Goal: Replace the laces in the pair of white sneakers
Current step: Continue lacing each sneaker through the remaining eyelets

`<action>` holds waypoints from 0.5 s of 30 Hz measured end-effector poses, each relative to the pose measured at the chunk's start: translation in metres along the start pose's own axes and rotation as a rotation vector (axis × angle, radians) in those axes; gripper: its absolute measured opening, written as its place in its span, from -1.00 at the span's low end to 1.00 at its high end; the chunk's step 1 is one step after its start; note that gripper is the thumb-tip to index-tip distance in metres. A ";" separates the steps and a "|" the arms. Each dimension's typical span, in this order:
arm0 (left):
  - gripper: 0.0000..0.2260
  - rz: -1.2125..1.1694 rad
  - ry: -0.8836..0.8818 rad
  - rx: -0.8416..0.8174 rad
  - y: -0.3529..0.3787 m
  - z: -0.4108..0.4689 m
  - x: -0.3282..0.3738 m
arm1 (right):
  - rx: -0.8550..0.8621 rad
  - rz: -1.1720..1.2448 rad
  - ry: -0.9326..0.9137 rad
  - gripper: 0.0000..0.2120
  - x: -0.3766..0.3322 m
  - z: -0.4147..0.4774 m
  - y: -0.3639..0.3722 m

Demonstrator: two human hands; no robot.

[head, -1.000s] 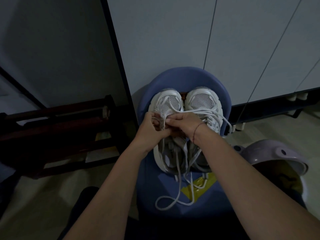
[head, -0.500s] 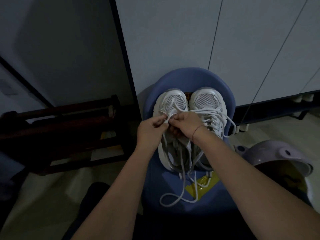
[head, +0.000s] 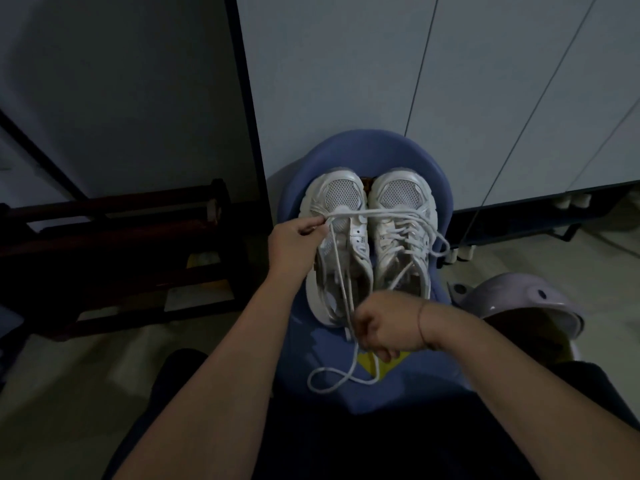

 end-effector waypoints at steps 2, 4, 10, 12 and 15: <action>-0.75 -0.019 -0.015 -0.008 0.001 0.000 -0.002 | -0.085 0.015 -0.017 -0.88 0.001 -0.009 0.016; -0.74 -0.034 -0.024 -0.012 0.002 -0.001 -0.002 | -0.054 0.049 0.005 -0.82 0.009 -0.010 0.013; -0.74 -0.063 -0.051 -0.021 0.003 0.000 -0.003 | 0.701 0.345 0.038 -0.90 0.031 -0.004 -0.063; -0.74 -0.058 -0.049 -0.018 0.003 -0.002 -0.003 | 0.817 0.567 -0.019 -0.86 0.030 0.006 -0.072; -0.73 -0.037 -0.029 -0.016 0.003 -0.002 -0.001 | 0.829 0.715 -0.027 -0.82 0.028 0.029 -0.072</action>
Point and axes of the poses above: each hand's wrist, its own z-axis towards the middle knuckle, its own y-axis out of the palm, x = y × z, the point moved 8 cm from there along z, towards the middle knuckle, and after that the axes turned 7 degrees about -y, right-handed, at the moved point
